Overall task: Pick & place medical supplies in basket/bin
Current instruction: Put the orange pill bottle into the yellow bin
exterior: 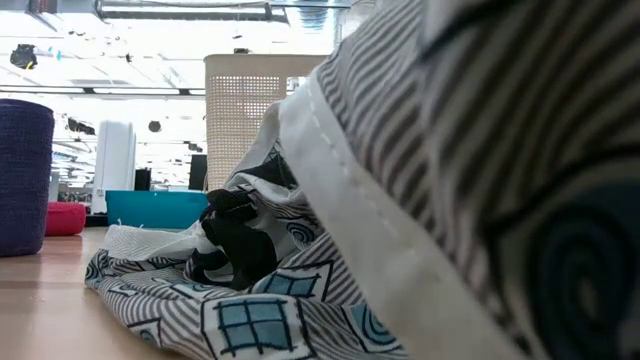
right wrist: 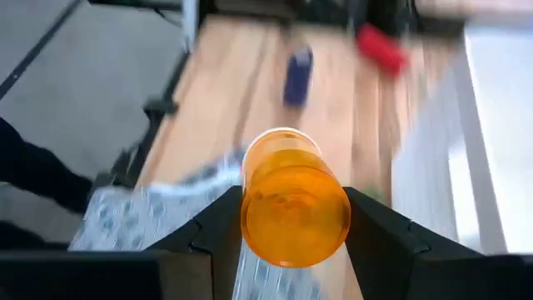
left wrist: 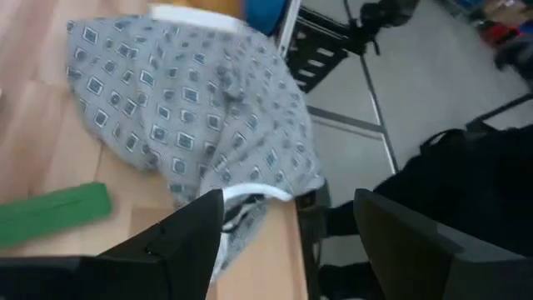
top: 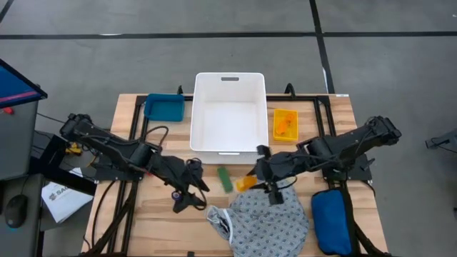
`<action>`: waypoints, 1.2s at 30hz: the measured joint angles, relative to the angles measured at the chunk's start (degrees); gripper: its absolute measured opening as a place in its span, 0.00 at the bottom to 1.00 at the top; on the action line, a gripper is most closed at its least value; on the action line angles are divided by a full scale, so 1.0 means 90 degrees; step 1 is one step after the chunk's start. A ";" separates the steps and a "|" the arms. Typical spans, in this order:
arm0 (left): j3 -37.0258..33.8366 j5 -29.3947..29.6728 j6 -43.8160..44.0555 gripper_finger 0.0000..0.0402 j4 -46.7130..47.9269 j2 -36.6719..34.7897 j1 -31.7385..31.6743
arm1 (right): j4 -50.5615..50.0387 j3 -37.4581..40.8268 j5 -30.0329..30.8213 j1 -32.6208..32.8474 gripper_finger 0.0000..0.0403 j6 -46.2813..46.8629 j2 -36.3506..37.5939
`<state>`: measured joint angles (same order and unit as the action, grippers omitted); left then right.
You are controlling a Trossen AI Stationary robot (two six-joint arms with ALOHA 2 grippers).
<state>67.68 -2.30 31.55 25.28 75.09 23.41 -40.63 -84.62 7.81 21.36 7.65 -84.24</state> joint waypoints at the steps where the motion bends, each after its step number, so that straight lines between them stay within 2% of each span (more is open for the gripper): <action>1: 0.0000 0.0065 0.0000 0.65 -0.0042 -0.0076 0.0012 | -0.0321 -0.0002 0.0000 -0.0016 0.42 0.0248 0.0076; 4: 0.0000 0.0264 0.0055 0.65 -0.0013 -0.0338 0.0043 | -0.1504 0.0000 0.0027 -0.0048 0.43 0.0803 0.0328; 8: 0.0000 0.0543 0.0078 0.65 -0.0030 -0.0678 0.0069 | -0.2868 0.0005 0.0384 0.0093 0.47 0.1253 0.0685; 11: 0.0000 0.0688 0.0082 0.65 -0.0037 -0.0881 0.0069 | -0.3628 0.0005 0.0666 0.0126 0.45 0.1483 0.0961; 14: 0.0000 0.0824 0.0068 0.64 -0.0037 -0.1013 0.0069 | -0.4207 0.0005 0.1083 -0.0094 0.42 0.1863 0.1240; 17: 0.0000 0.0922 0.0061 0.64 -0.0022 -0.1049 0.0069 | -0.4548 0.0005 0.1707 -0.0527 0.42 0.2697 0.1482; 24: 0.0002 0.0924 0.0024 0.64 -0.0006 -0.0998 0.0069 | -0.4705 0.0356 0.1850 -0.1877 0.48 0.3276 0.1811; 30: 0.0002 0.0924 0.0016 0.64 -0.0018 -0.1006 0.0067 | -0.4252 0.1240 0.1295 -0.2973 0.43 0.3369 0.1947; 36: 0.0003 0.0924 0.0005 0.64 -0.0026 -0.1006 0.0074 | -0.3352 0.2289 0.0654 -0.3807 0.49 0.3141 0.2120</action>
<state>67.71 6.02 31.59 25.05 66.04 24.08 -70.80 -64.02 13.70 -12.90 35.92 -65.17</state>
